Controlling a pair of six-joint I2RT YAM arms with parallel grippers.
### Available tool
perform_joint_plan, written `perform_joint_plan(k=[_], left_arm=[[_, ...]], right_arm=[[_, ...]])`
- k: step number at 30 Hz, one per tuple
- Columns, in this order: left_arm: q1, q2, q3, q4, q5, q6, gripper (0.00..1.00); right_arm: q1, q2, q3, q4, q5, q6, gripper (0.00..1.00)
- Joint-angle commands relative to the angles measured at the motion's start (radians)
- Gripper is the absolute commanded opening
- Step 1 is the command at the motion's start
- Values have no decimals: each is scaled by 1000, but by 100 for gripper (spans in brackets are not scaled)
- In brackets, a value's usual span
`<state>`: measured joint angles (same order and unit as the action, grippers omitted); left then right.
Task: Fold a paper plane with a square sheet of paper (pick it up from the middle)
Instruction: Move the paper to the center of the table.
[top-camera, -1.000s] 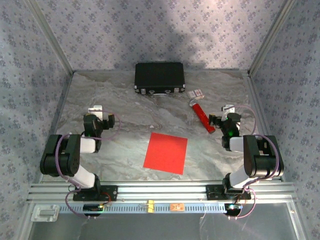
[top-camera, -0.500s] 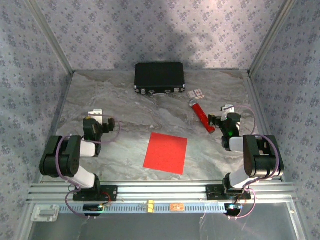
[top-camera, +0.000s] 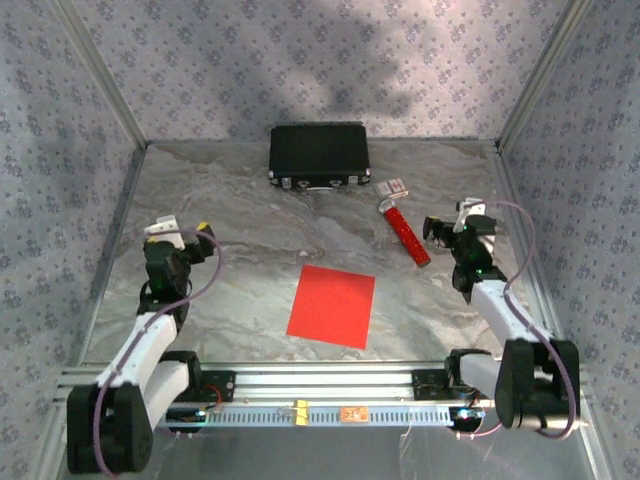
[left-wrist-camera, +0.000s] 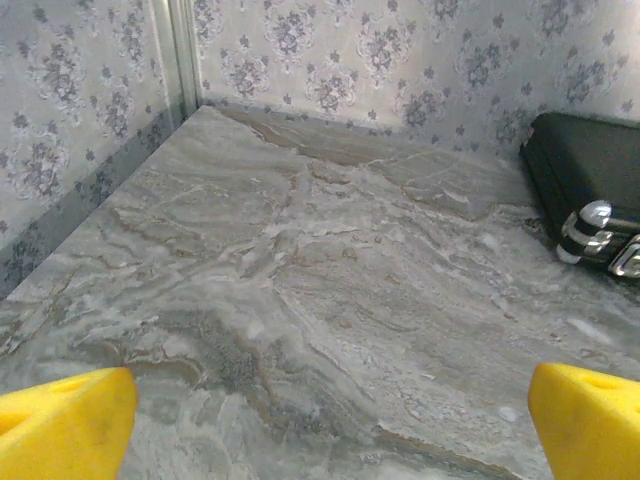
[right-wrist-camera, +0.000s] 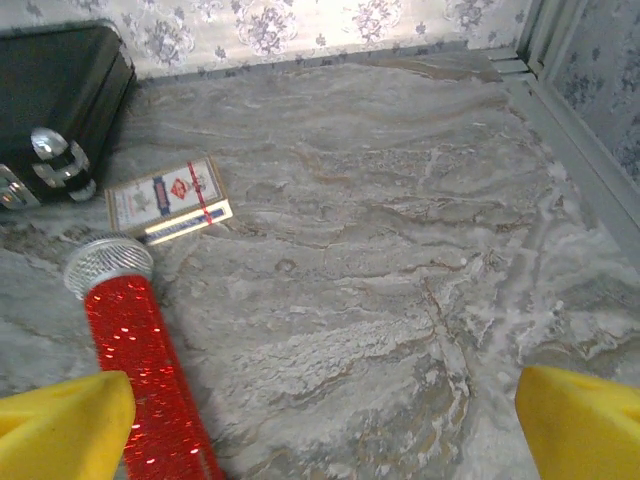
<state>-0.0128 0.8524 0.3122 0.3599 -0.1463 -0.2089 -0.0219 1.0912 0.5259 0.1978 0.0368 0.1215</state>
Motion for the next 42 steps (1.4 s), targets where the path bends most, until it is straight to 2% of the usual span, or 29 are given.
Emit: perform_joint_plan(k=[1,5,7,9,12,14,18,19,22,27,29,31,42], left_arm=[[9,-96,36,-227,13,-191,100],[18,-139,70,-351,142,-332,100],[30,-122,91,-389,273,-361,100],[34,-79,113,-411,345,-403,100],[37,9,154,-422,482,-422,100],[39,63,188,-442,528,-402,100],[45,142,271,-582,483,-354,100],[45,155,287,-611,468,-355,100],[59,179,316,-668,453,-378,100],[146,89,263,-646,537,-387,100],[192,28,199,-593,545,-452,100],[224,-6,153,-540,600,-491,100],[228,117,213,-622,733,-452,100]], right_arm=[[-10,-76,84,-422,-39,236,99],[-32,-147,51,-487,-407,319,99],[-4,-164,25,-477,-527,395,97],[54,-162,24,-497,-569,432,91],[216,-146,29,-537,-511,446,90],[322,-111,33,-531,-480,456,88],[498,19,67,-500,-455,482,81],[533,56,83,-499,-445,484,77],[604,151,111,-488,-416,498,73],[652,266,130,-449,-404,536,69],[657,298,129,-437,-396,551,69],[659,331,127,-428,-387,565,69],[664,501,175,-412,-360,588,65]])
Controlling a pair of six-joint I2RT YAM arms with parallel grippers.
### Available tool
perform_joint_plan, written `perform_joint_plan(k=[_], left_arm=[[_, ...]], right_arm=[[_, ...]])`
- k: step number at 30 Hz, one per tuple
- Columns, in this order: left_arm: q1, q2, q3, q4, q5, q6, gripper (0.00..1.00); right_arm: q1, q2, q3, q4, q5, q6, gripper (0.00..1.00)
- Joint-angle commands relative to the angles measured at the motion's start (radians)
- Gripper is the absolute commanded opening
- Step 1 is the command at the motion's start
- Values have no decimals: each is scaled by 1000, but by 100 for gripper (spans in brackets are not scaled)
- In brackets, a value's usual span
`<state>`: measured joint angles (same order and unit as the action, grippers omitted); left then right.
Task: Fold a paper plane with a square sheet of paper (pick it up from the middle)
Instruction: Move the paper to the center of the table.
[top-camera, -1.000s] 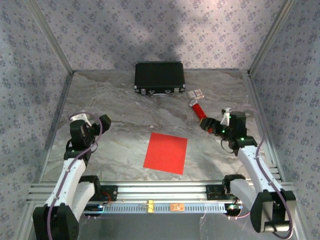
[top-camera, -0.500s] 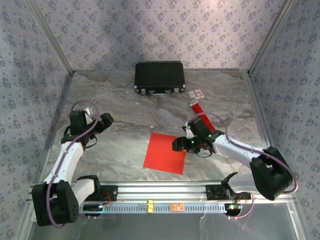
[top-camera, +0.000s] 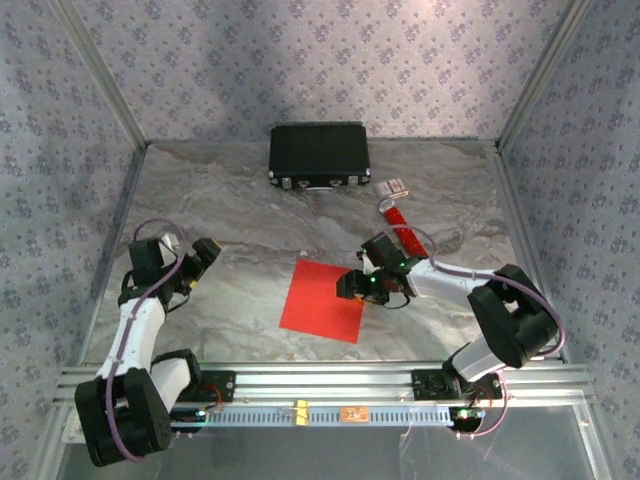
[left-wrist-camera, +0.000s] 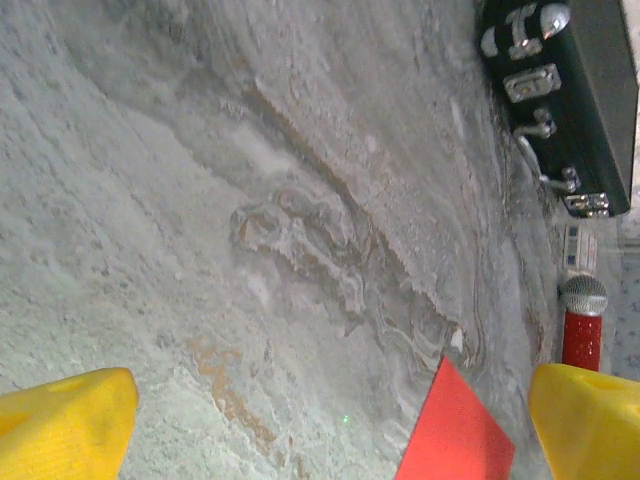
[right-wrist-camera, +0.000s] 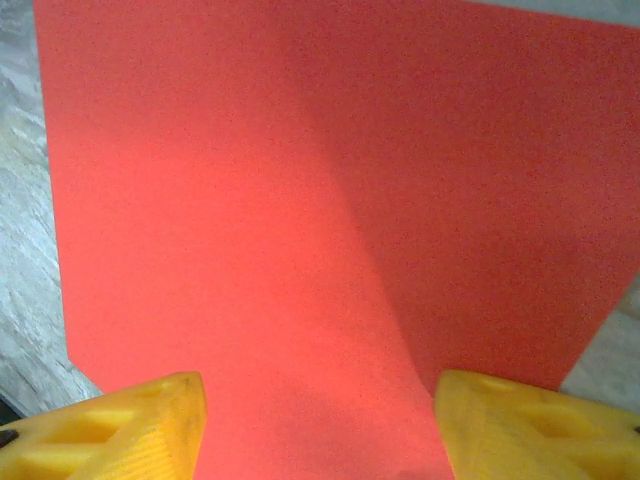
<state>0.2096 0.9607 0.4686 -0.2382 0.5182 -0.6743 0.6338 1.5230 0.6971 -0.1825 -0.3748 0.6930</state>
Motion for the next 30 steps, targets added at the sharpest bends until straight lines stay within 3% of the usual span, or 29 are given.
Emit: perform_joint_plan(k=[1,7,10,14,21,27,30], left_arm=[[5,11,65,-36,77,23,100],[-24,21,107,-98,92,49,100],[-74,36,135,-138,70,71,100],[-153,69,178,-193,27,101,100],[-297,128,240,-264,-67,109,100],[-508,237,302,-246,-143,50,97],[-589,345,381,-330,-197,69,95]], right_arm=[[11,87,13,-25,47,14,65],[44,213,147,-81,24,-125,65],[48,283,235,-132,-8,-205,59],[46,305,313,-178,-3,-264,59],[31,166,329,-106,-51,-223,64],[-29,5,222,-82,73,-125,65],[-79,-84,142,-80,127,-77,68]])
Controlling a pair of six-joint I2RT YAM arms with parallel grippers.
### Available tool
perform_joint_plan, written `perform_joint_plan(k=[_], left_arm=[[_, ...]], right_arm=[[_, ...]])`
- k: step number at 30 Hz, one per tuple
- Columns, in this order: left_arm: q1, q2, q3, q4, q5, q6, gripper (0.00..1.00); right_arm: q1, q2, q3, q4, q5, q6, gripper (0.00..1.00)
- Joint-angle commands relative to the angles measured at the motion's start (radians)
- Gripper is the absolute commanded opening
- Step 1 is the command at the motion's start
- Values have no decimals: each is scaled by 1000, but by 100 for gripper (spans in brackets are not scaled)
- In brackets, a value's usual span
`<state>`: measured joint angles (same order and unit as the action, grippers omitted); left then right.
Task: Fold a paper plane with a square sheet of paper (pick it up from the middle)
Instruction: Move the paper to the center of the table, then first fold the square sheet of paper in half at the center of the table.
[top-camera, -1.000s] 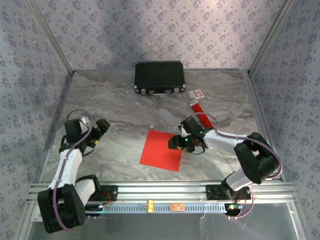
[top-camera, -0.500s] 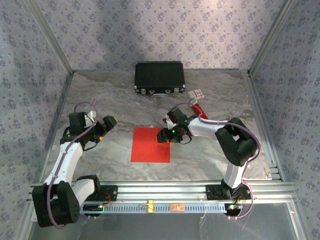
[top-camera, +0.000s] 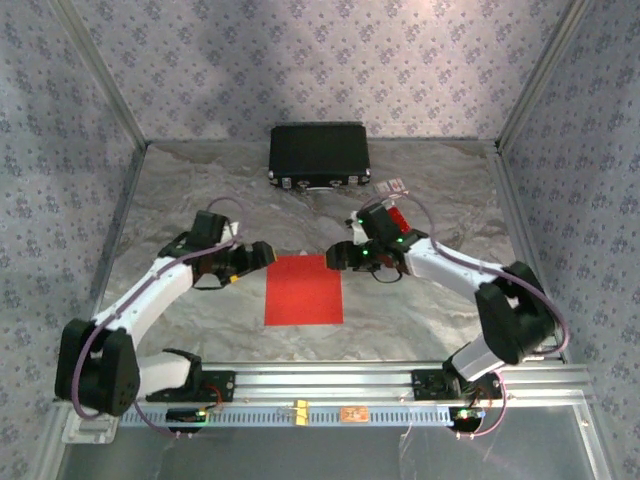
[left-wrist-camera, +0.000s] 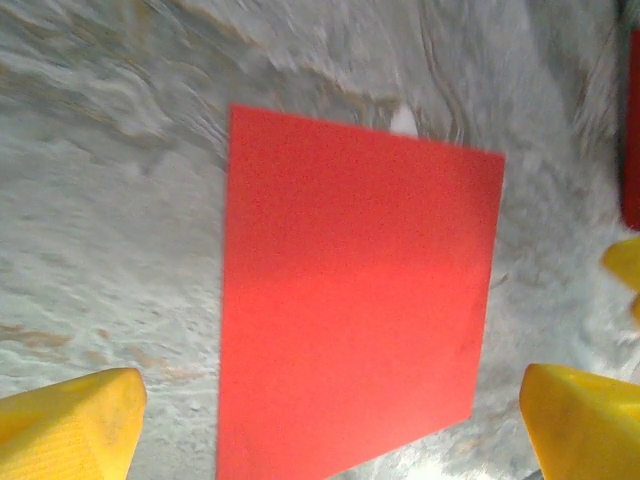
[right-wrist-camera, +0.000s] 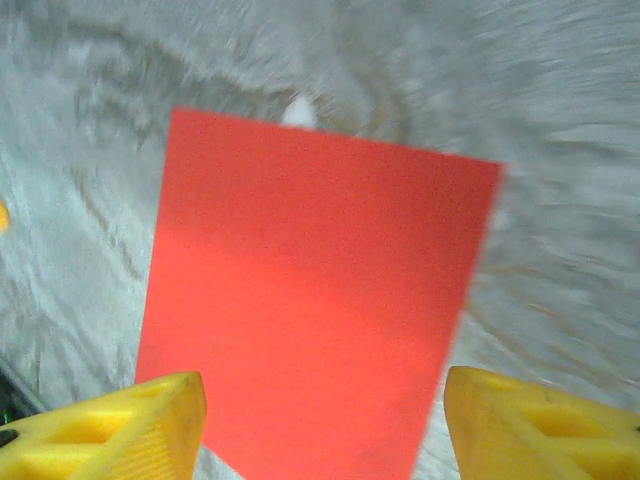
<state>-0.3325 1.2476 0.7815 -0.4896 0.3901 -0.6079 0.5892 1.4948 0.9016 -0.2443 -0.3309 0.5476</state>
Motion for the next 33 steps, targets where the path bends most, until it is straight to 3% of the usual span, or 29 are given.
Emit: perform_joint_plan(k=[1,4,8,14,33], left_arm=[[-70,99,102,-119,-100,12,95],[-150,207,192,-213,-189,4,95],[-255,306,248,-203,-258,-75,97],[-348,441,354,-250,-332,-153,100],[-394,564,452,-361,-398,-259,100]], right_arm=[[-53,-83,-89,-19,94,73,69],[-99,-157,-143,-25,98,72,72],[-139,-207,-169,-45,102,58,76],[-154,-247,-182,-52,115,55,84],[-179,-288,-202,-86,89,7,85]])
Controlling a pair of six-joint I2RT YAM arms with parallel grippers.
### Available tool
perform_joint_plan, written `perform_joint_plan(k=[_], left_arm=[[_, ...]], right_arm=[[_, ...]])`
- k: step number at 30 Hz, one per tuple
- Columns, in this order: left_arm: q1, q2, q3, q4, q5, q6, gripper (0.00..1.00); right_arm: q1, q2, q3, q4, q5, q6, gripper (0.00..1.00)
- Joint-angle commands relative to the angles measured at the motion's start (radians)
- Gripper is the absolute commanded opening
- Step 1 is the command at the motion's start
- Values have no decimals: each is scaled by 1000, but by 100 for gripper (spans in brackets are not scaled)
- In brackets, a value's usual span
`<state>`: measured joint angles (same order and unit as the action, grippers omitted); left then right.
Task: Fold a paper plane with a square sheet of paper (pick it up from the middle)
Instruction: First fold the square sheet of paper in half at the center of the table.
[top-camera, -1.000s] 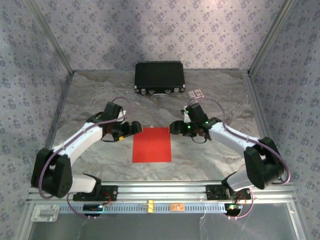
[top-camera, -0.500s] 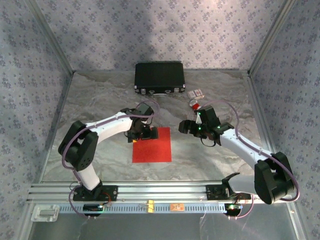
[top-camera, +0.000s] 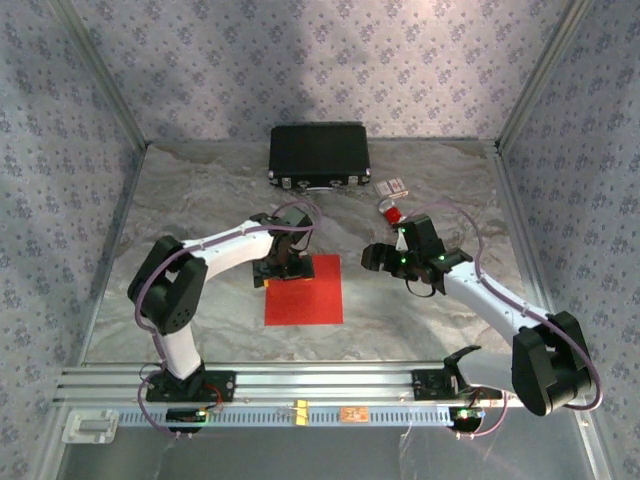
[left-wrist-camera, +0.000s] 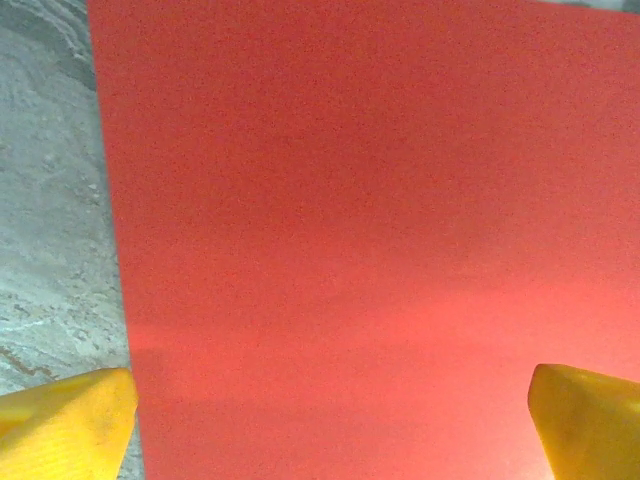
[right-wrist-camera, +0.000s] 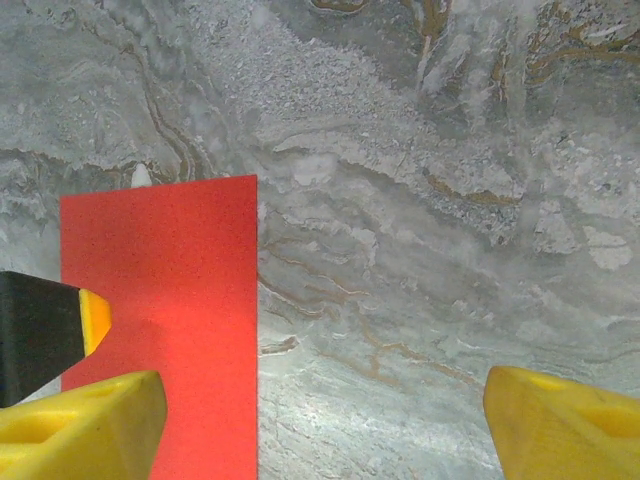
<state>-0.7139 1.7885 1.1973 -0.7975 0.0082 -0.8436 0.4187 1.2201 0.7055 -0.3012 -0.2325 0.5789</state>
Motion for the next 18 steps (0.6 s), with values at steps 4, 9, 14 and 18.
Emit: perform_joint_plan(k=[4,9,14,18], left_arm=[[-42,61,92,-73,-17,-13,100],[-61,128,157,-100,-10,8,100],[-66,173,194,-145,-14,30,100],[-68,179,185,-145,-10,30,100]], right_arm=[[-13,-6,-5,-31,-12,-30,85],[-17,8,-7,-32,-26,-34,85],[-20,12,-13,-36,-29,-39,85],[-23,16,-12,-38,-30,-43,85]])
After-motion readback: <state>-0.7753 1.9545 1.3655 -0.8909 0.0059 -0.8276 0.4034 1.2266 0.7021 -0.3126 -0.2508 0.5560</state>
